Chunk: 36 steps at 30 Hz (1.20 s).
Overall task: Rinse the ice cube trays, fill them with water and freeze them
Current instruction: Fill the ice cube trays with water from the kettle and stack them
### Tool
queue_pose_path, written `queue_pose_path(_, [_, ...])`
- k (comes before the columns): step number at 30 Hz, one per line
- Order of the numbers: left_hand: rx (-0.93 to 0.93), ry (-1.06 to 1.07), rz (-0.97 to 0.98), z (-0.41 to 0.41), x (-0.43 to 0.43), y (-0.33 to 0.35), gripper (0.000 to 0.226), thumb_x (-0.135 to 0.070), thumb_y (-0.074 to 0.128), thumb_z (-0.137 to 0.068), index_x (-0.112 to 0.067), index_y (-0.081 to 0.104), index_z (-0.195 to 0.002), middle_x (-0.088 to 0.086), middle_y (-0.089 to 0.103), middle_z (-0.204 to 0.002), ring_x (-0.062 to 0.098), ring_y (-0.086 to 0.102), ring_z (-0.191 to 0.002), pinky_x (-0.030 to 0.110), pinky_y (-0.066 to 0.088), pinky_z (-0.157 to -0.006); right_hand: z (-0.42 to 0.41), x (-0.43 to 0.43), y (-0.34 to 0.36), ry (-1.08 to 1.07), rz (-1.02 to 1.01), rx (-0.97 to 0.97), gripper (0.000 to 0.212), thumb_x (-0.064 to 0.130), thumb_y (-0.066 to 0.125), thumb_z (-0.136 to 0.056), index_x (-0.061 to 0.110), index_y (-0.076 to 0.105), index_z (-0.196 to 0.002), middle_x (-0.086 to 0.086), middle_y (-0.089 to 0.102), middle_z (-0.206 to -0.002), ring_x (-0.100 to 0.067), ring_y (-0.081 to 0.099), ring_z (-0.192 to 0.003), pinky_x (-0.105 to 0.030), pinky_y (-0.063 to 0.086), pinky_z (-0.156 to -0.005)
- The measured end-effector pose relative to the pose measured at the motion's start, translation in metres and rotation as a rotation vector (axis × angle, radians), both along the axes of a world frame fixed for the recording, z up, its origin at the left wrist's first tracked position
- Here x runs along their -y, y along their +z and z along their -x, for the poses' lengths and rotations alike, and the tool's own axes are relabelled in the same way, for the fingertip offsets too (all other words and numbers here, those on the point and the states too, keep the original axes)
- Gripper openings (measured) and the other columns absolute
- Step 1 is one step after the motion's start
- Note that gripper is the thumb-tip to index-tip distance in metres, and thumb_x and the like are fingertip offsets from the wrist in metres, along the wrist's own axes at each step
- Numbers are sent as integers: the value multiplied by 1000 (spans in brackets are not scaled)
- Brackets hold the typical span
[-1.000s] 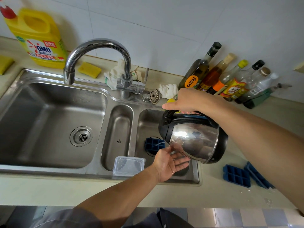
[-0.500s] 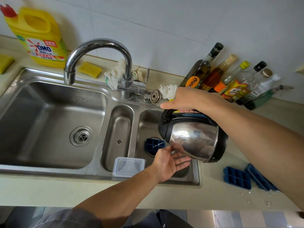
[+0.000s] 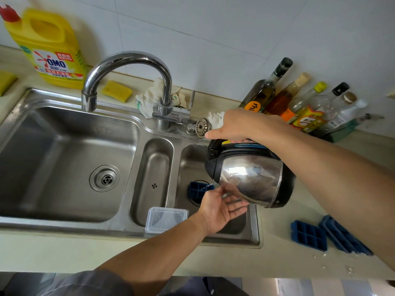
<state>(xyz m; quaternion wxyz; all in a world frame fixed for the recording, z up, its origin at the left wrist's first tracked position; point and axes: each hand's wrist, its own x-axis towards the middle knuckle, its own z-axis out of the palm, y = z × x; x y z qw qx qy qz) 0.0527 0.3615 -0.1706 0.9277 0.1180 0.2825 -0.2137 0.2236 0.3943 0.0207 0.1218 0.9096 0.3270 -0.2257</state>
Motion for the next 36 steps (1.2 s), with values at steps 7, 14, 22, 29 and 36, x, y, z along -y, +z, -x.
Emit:
queue_pose_path(7, [6,16,17,-9,-1,0,50,-40,30,-108,-11,51,-143,23,67,-128,41,65,-118,48,58,-92,-3,-11,7,6,35,-6,74,74,52,-88,12,55,-49,4,47,-30,-19,54,-47,-30,36,-53])
queue_pose_path(14, [-2,13,42,-14,2,2,52,-40,27,-108,-9,49,-144,24,66,-130,40,65,-119,49,57,-95,-3,-13,4,9,1,1,66,71,57,-86,12,57,-56,0,55,-46,-20,55,-51,-30,36,-54])
queue_pose_path(22, [0,-5,61,-14,6,5,49,-37,28,-108,-9,50,-143,25,65,-130,41,65,-118,50,58,-94,-4,-2,7,-9,3,-8,59,72,56,-85,14,62,-75,-3,62,-59,-18,57,-52,-30,40,-53])
queue_pose_path(29, [-6,-29,72,-13,13,7,51,-38,28,-108,-7,53,-140,25,65,-131,43,64,-120,52,56,-97,-8,11,1,-25,-25,17,54,75,58,-82,23,52,-70,3,59,-47,-16,57,-48,-28,41,-52])
queue_pose_path(36, [-30,-56,56,-13,15,10,51,-38,26,-109,-7,53,-140,25,64,-132,44,64,-120,54,50,-104,-8,18,-5,-41,-38,37,67,78,55,-78,15,60,-56,15,44,-27,-14,52,-39,-27,36,-47])
